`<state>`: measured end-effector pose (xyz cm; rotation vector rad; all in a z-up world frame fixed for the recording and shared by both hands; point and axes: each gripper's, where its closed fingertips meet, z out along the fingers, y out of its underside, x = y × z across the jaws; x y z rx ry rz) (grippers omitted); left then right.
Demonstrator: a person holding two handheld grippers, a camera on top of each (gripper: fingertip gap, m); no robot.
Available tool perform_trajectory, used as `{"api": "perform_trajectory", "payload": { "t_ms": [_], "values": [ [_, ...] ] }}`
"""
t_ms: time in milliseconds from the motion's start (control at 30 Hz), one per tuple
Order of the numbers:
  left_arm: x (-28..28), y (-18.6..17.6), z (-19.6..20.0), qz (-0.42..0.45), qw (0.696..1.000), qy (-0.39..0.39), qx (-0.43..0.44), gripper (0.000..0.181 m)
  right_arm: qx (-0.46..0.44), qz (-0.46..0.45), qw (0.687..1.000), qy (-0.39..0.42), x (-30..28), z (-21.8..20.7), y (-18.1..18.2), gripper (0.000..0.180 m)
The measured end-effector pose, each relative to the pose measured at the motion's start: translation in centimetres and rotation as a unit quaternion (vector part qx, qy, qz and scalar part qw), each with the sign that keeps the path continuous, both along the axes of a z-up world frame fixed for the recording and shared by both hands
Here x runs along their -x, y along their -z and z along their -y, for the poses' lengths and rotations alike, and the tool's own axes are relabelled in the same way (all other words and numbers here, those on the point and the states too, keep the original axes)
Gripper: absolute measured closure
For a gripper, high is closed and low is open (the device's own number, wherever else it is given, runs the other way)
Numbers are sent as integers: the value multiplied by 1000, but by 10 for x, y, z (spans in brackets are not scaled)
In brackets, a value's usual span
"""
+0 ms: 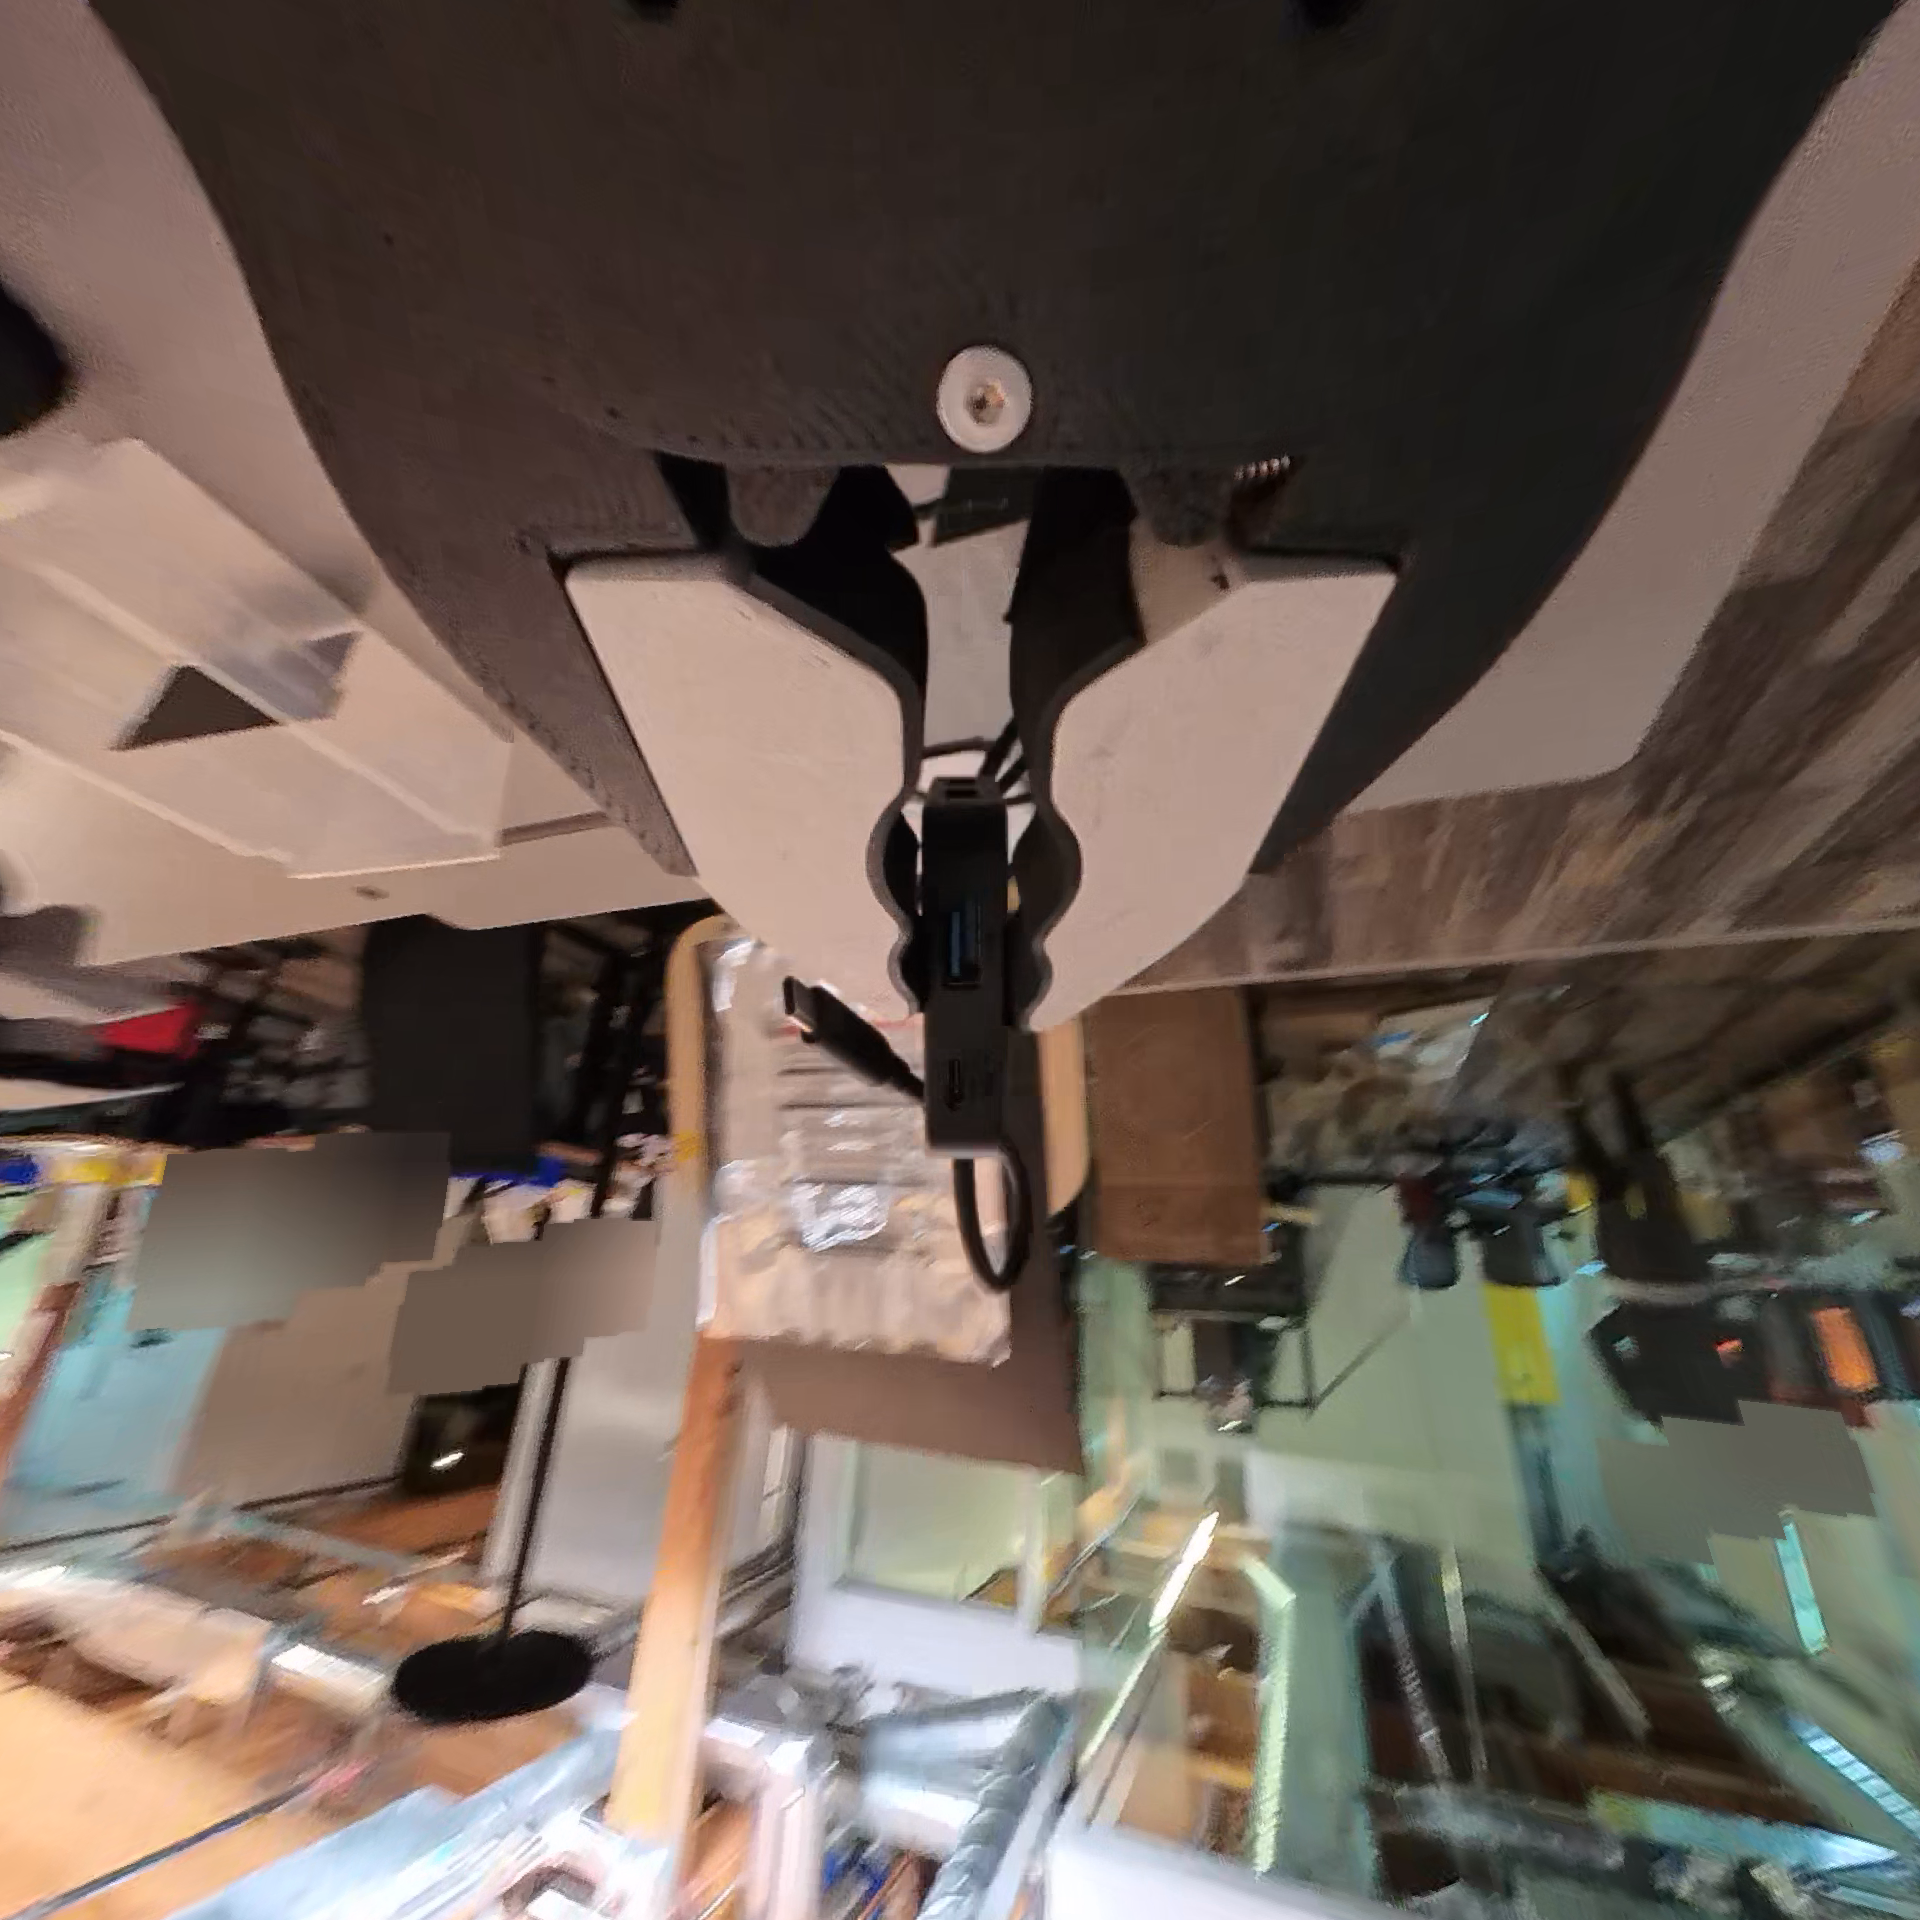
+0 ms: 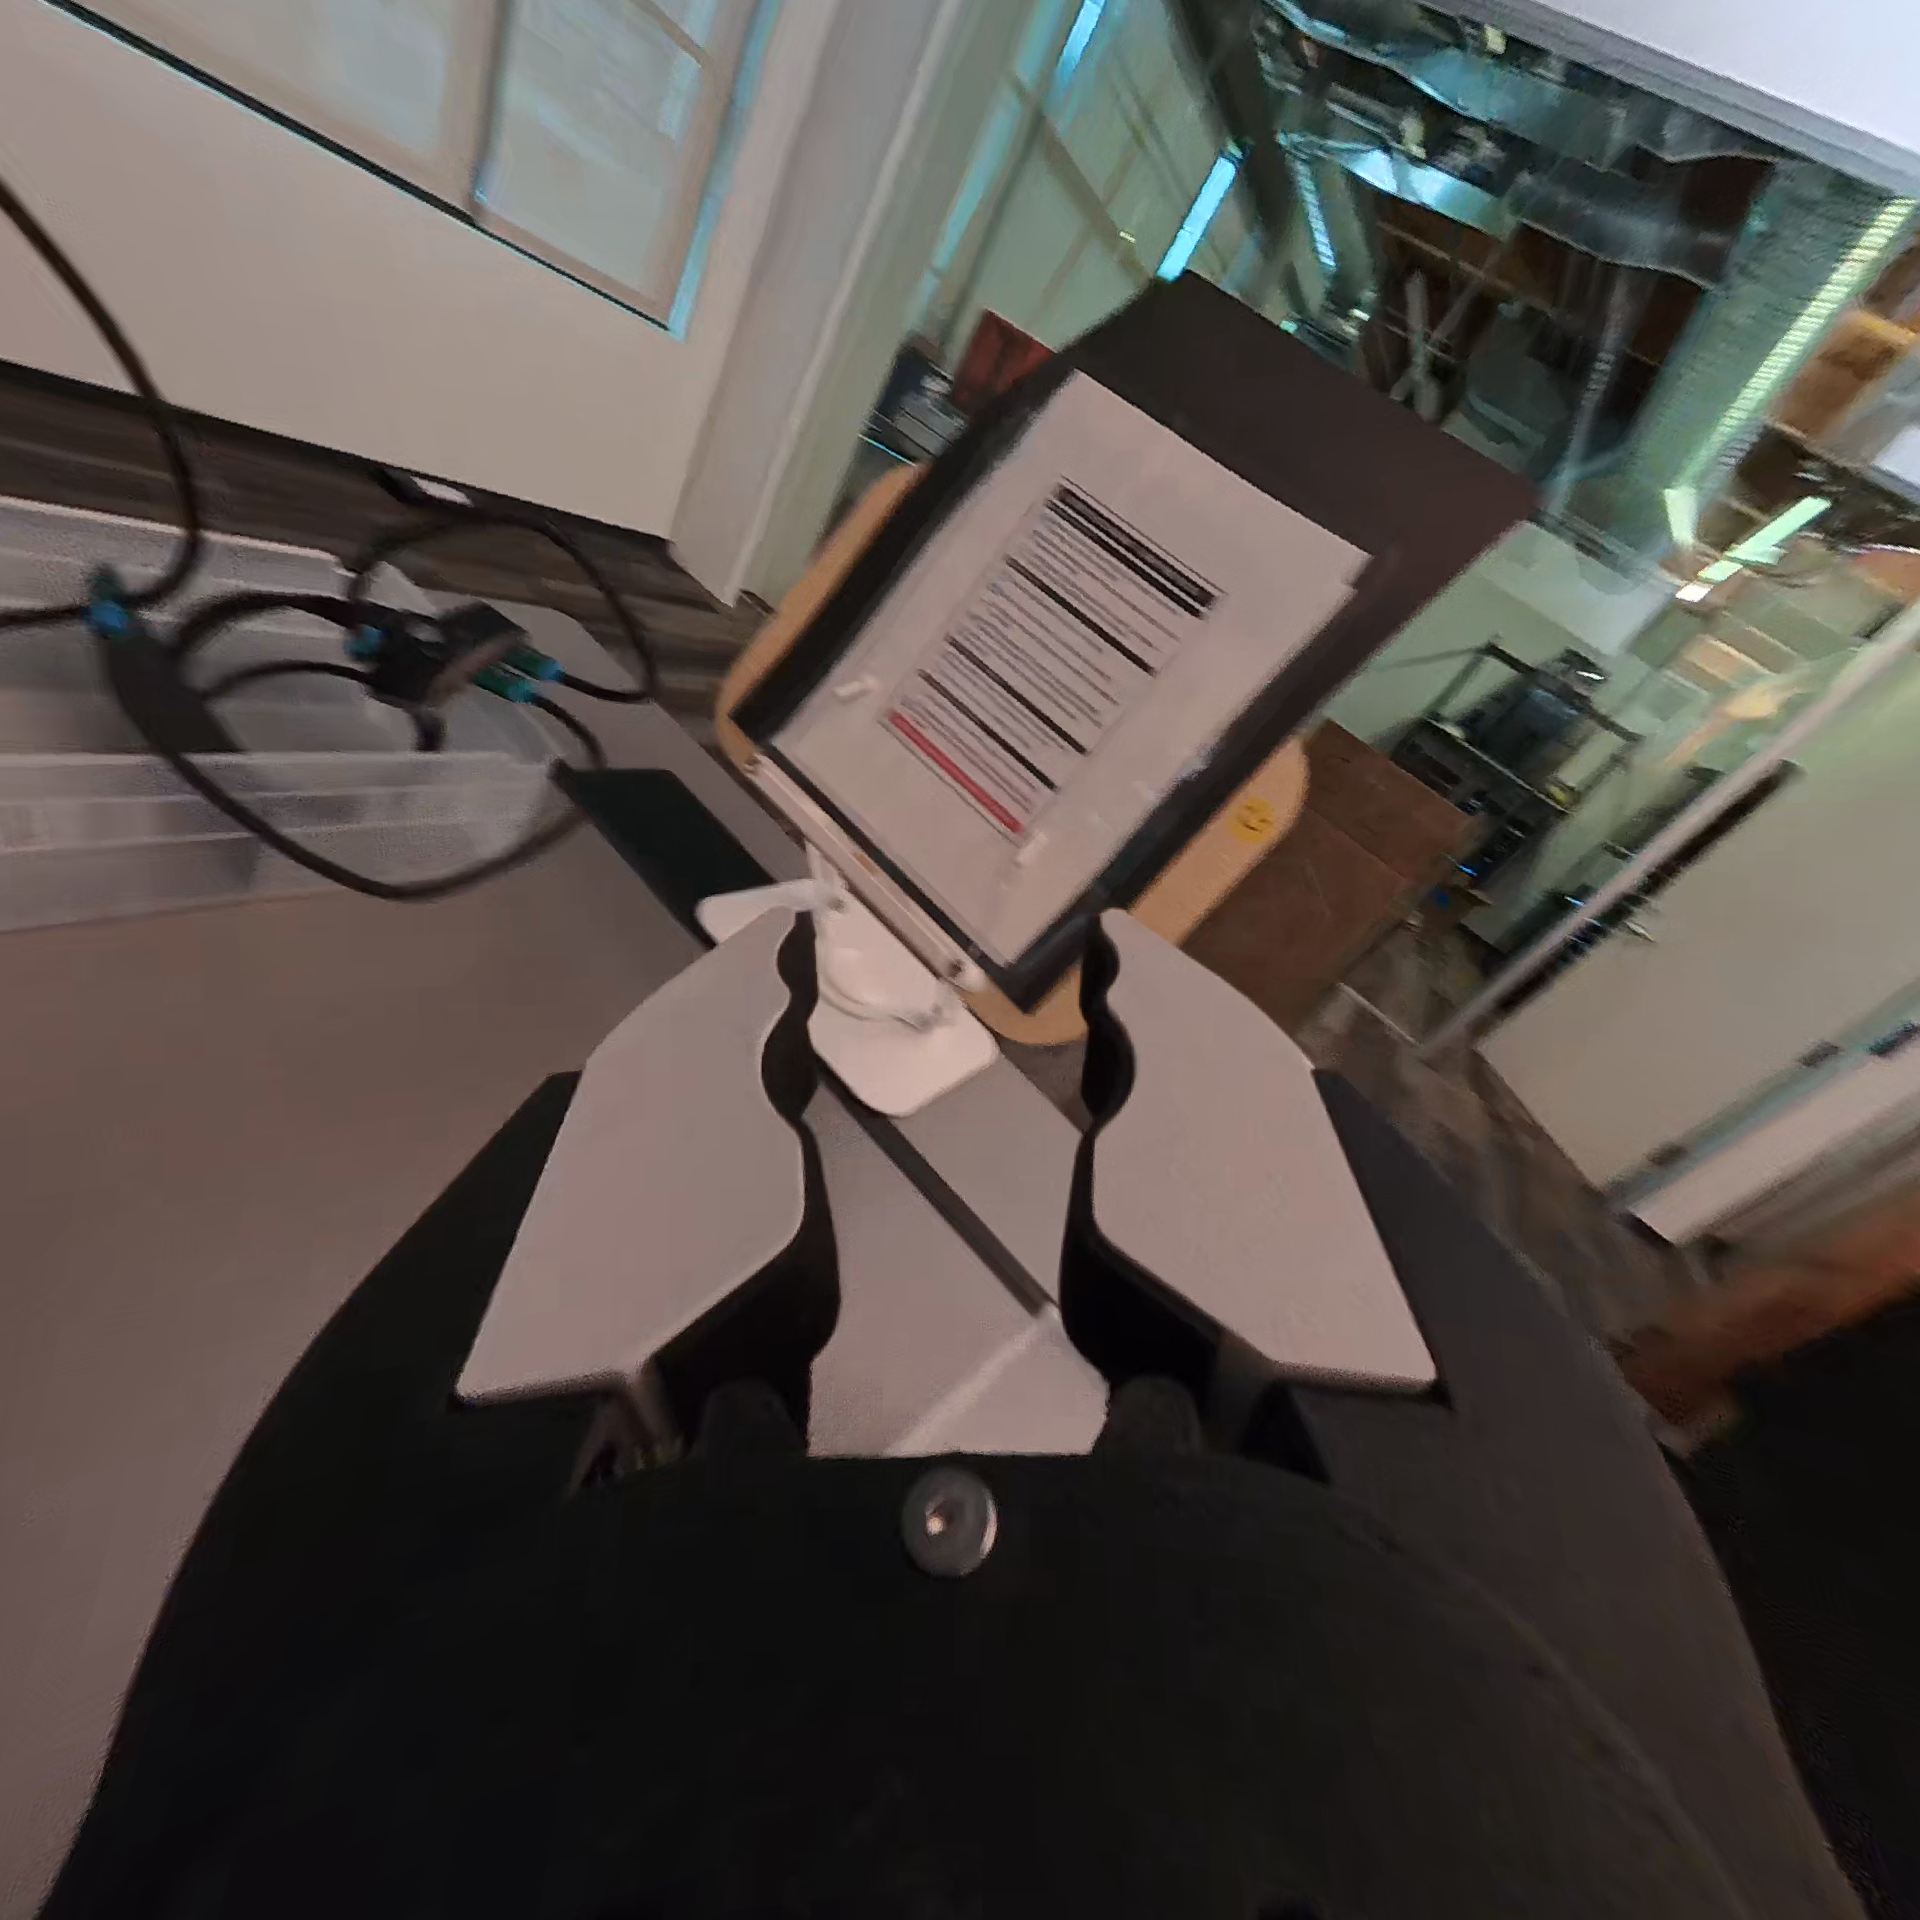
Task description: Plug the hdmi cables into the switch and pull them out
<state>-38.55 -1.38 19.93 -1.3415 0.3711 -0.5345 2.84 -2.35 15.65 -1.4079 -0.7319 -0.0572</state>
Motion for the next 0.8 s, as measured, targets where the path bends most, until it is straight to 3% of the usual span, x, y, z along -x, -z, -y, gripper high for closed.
{"api": "perform_trajectory", "payload": {
  "t_ms": [167,333,500,600,667,800],
  "values": [
    [-40,-25,43,-9,995,92,-49,168,26,-15,984,-174,75,20,11,133],
    [-65,-33,57,-66,994,47,-78,168,52,-13,945,-322,160,47,35,133],
    [-68,-37,62,-111,989,-27,-99,168,107,68,947,-295,188,23,95,133],
    [-62,-41,65,-113,986,-54,-110,168,125,67,946,-291,193,15,109,133],
    [-62,-46,74,-98,987,-36,-121,168,129,53,944,-298,197,15,110,134],
    [-74,-52,96,-43,987,87,-128,168,113,27,942,-316,204,21,100,134]
  ]
}}
